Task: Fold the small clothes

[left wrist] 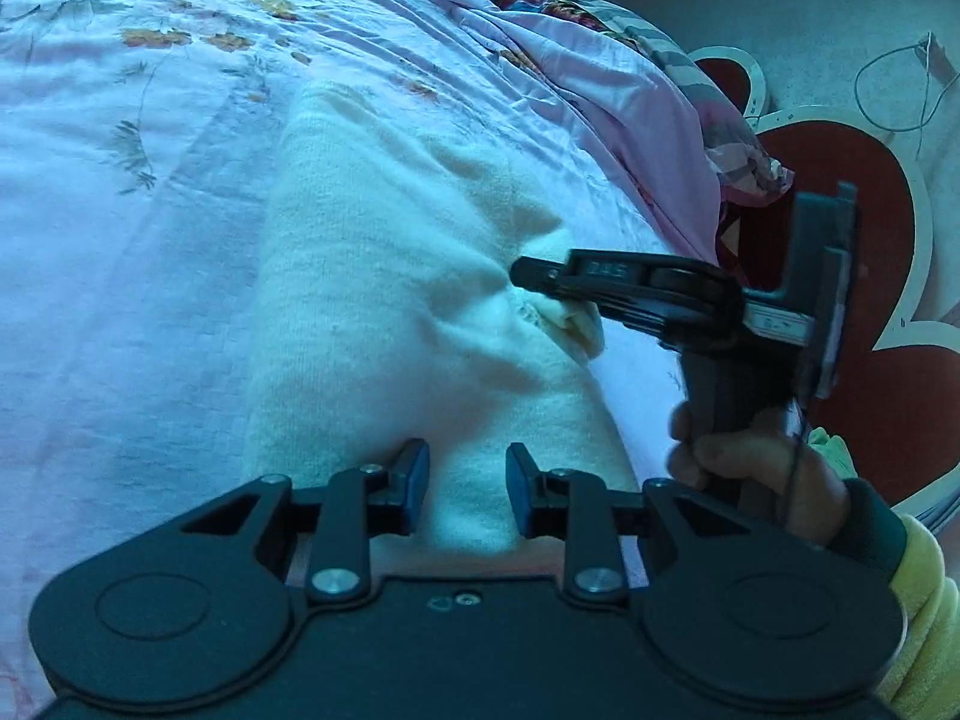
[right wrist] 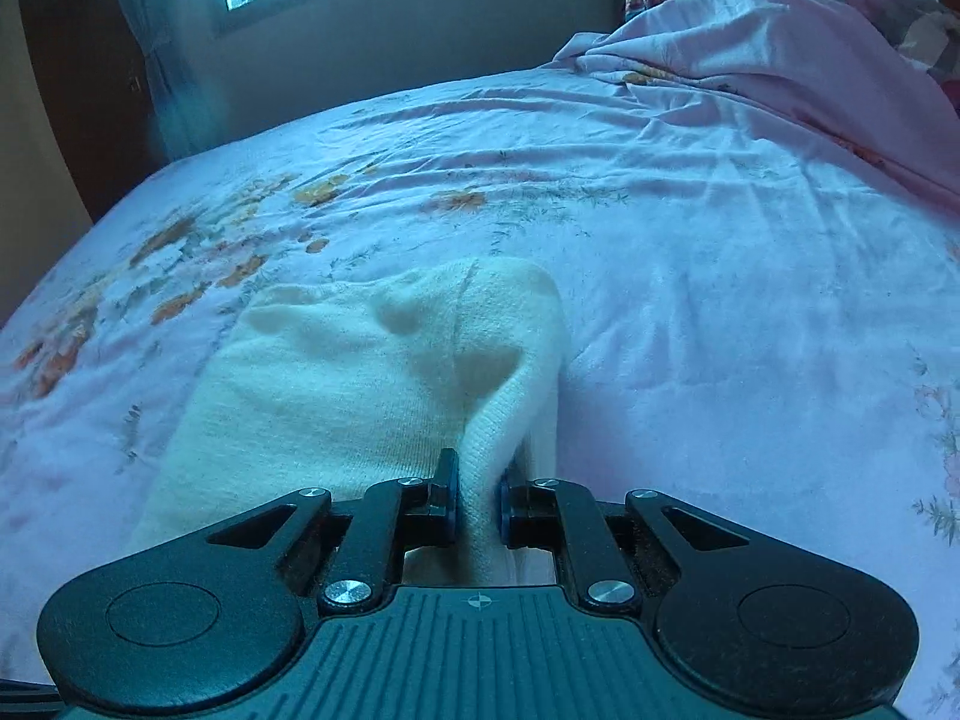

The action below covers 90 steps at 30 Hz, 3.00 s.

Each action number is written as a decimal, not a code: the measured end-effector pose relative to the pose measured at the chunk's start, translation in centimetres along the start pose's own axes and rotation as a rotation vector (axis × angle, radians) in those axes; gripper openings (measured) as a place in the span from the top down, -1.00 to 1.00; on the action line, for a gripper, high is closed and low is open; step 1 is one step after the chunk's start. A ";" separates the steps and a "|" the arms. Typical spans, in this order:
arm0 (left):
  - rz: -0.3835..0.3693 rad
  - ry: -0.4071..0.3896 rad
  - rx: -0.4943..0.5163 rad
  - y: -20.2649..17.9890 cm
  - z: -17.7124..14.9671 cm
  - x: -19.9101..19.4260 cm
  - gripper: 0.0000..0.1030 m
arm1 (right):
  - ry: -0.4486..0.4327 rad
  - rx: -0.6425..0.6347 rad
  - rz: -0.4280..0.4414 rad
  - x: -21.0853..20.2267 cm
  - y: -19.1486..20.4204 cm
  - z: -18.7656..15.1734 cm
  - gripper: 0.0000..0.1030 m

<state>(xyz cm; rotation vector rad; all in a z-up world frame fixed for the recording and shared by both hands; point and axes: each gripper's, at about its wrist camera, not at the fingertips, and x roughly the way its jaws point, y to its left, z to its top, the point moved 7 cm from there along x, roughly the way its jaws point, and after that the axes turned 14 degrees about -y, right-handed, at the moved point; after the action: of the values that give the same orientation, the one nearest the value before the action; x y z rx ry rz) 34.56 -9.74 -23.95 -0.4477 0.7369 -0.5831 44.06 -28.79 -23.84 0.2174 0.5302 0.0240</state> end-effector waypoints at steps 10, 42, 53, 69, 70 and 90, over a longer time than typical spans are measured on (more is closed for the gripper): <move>0.056 -0.053 0.033 0.8 0.9 -2.7 0.50 | 0.061 0.169 0.084 -9.3 -0.2 -3.2 0.71; 0.091 -0.014 0.041 0.9 -0.5 -1.6 0.50 | 0.045 0.180 -0.002 -12.6 0.3 -6.7 0.03; 0.091 -0.013 0.038 1.0 -0.6 -1.5 0.50 | 0.042 0.136 0.033 -12.6 1.9 -7.1 0.55; 0.081 -0.011 0.057 0.4 -0.6 -1.5 0.50 | -0.012 -0.036 0.026 -13.4 2.9 -5.1 0.97; 0.073 -0.009 0.056 0.1 -0.7 -1.5 0.50 | -0.015 -0.050 0.017 -13.6 2.6 -5.0 0.98; 0.101 -0.068 0.103 -0.3 3.1 -0.2 0.50 | -0.066 -0.042 0.020 -6.6 5.7 -0.1 0.97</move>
<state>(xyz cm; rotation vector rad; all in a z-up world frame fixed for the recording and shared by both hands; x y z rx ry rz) 36.56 -9.24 -21.67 -0.3318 0.6580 -0.5063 38.52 -23.68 -19.42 0.1817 0.4617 0.0470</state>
